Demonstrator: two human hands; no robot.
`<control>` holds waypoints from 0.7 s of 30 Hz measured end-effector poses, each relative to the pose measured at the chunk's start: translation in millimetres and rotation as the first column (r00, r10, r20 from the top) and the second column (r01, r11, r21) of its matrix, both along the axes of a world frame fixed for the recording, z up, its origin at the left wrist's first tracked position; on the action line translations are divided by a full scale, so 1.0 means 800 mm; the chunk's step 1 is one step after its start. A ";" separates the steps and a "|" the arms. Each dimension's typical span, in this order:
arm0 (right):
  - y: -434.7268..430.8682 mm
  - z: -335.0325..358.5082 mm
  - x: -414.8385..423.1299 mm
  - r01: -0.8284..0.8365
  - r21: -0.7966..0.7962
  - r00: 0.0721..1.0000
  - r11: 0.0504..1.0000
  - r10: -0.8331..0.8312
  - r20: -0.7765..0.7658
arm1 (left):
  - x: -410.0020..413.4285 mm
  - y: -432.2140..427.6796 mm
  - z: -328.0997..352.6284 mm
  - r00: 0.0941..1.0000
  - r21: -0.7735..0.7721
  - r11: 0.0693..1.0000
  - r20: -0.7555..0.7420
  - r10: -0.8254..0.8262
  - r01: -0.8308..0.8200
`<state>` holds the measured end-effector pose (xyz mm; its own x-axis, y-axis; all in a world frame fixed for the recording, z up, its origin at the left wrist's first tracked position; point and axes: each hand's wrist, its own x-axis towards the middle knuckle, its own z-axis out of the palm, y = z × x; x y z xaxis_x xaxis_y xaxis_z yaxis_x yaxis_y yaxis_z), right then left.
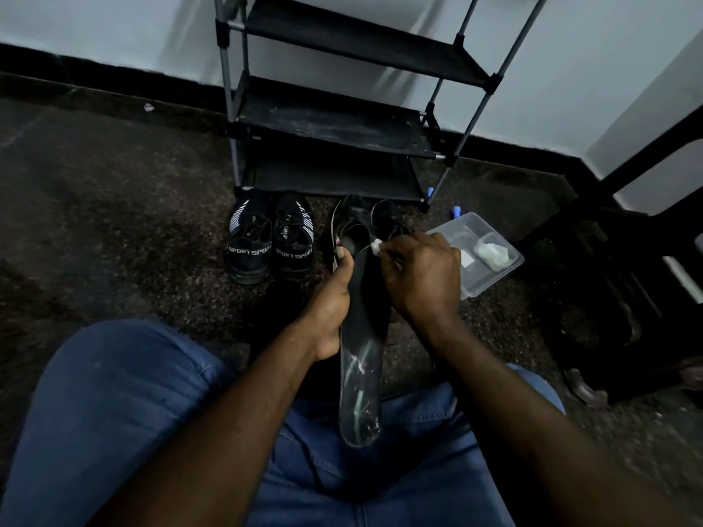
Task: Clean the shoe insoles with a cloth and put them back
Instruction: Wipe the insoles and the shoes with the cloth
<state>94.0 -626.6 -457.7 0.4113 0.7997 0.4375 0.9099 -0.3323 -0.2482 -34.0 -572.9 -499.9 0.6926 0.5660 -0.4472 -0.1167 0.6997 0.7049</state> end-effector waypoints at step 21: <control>-0.061 -0.045 -0.019 -0.180 0.015 0.961 0.984 0.179 -0.212 | -0.003 0.013 -0.006 0.982 -0.004 0.982 -0.003 0.187 -0.187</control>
